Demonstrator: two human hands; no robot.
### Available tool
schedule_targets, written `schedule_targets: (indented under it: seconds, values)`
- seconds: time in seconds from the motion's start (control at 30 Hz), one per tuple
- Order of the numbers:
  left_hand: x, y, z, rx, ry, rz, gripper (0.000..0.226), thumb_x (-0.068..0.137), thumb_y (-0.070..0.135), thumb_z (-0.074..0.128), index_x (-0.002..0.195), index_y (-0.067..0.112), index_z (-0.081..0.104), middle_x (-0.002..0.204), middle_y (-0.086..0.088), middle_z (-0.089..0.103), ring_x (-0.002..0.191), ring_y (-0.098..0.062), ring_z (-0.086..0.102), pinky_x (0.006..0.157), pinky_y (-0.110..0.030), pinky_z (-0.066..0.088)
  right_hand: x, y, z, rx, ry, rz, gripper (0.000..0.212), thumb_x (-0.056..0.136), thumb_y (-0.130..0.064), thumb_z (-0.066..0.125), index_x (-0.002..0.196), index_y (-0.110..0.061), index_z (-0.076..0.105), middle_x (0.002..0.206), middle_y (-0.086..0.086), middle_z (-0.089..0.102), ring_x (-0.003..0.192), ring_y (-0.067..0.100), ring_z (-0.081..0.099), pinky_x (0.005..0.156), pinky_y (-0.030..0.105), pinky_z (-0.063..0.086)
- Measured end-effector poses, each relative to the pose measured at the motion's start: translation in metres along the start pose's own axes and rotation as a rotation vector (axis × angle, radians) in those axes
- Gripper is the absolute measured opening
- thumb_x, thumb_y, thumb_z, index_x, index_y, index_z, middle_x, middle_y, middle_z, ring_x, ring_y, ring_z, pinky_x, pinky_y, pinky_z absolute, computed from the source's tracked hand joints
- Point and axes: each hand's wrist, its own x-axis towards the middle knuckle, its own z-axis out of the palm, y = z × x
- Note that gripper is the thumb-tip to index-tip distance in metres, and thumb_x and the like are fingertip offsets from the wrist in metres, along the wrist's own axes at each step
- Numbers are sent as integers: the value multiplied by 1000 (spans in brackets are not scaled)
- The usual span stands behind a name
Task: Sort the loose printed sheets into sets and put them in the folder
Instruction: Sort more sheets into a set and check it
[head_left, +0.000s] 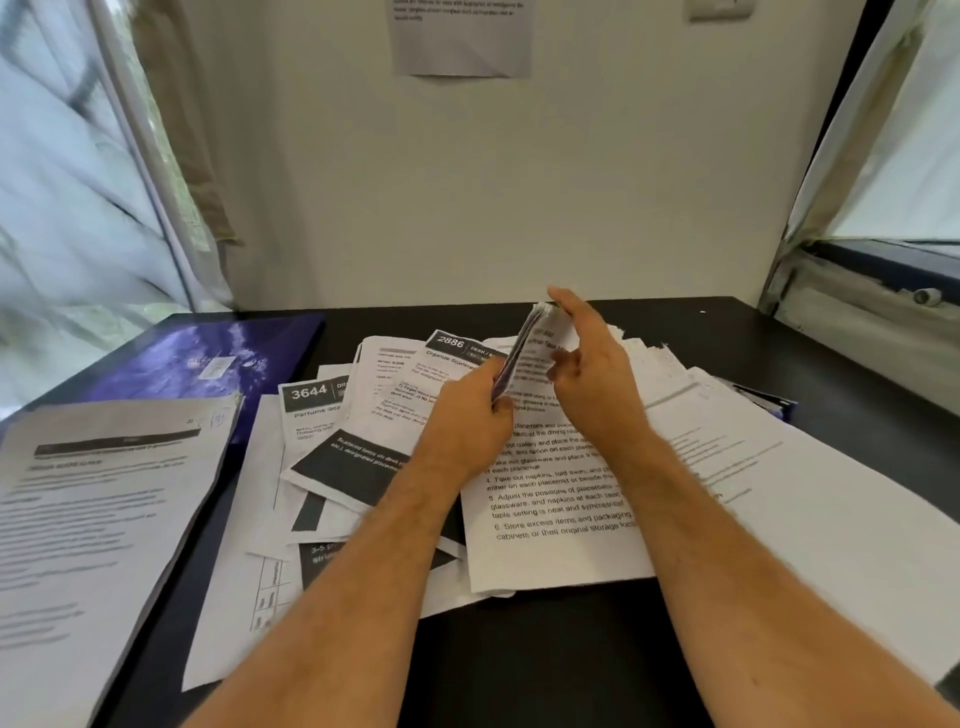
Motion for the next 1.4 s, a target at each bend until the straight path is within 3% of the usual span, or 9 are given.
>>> schedule_targets:
  seconds: [0.1,0.3,0.43,0.57,0.67,0.83,1.17,1.3,1.4]
  values:
    - [1,-3,1,25,-39,-12,26,101,19,52,126,23,57,113,4,66,95,-9,61,70,-13,47,5,8,-1,66,91,38,45,92,2,59,127,-25,59,125,-3,59,109,19,64,78,33,62]
    - [3,-3,-9,36,-134,19,32,98,45,55,123,25,60,106,8,68,90,-7,65,72,-20,53,10,13,-11,76,72,119,12,91,-4,65,99,-10,71,102,2,66,92,19,68,74,31,62]
    - [4,-15,-25,-171,-71,-128,81,83,85,18,130,37,63,138,3,60,126,-14,51,108,-40,34,5,19,-14,178,116,199,18,88,5,65,87,-10,75,90,1,72,87,19,71,76,35,62]
    - [10,-41,-28,452,-320,-274,59,100,63,26,155,42,24,166,-2,16,154,-26,9,123,-57,5,0,25,-20,348,200,214,18,86,11,63,85,-4,73,91,9,73,90,22,72,74,39,62]
    - [11,-37,-29,652,-404,-371,66,95,72,29,154,44,24,165,-3,23,150,-29,22,121,-58,14,-1,25,-25,493,270,232,27,85,17,54,79,-5,70,86,11,71,84,22,71,73,37,60]
    - [12,-28,-33,787,-115,-418,58,84,78,48,112,29,65,111,1,67,107,-21,58,107,-50,36,-6,15,-27,643,304,273,33,96,6,47,74,-7,67,80,10,69,73,16,70,61,23,57]
    - [10,-52,-43,543,-35,-671,120,62,86,65,154,21,24,154,-17,37,144,-38,28,115,-54,25,-4,15,-24,650,234,299,31,88,19,45,79,0,68,86,13,71,86,26,73,73,33,61]
    - [11,-56,-48,461,113,-694,114,64,72,78,150,19,26,148,-16,43,139,-37,36,109,-54,34,-5,16,-19,610,174,279,23,88,18,51,87,3,69,98,22,71,92,29,73,77,34,61]
    - [11,-59,-53,378,289,-647,83,79,48,79,142,20,34,135,-12,56,124,-34,52,100,-52,42,-7,16,-14,546,106,240,17,87,15,59,90,3,70,101,19,72,97,29,72,81,38,61]
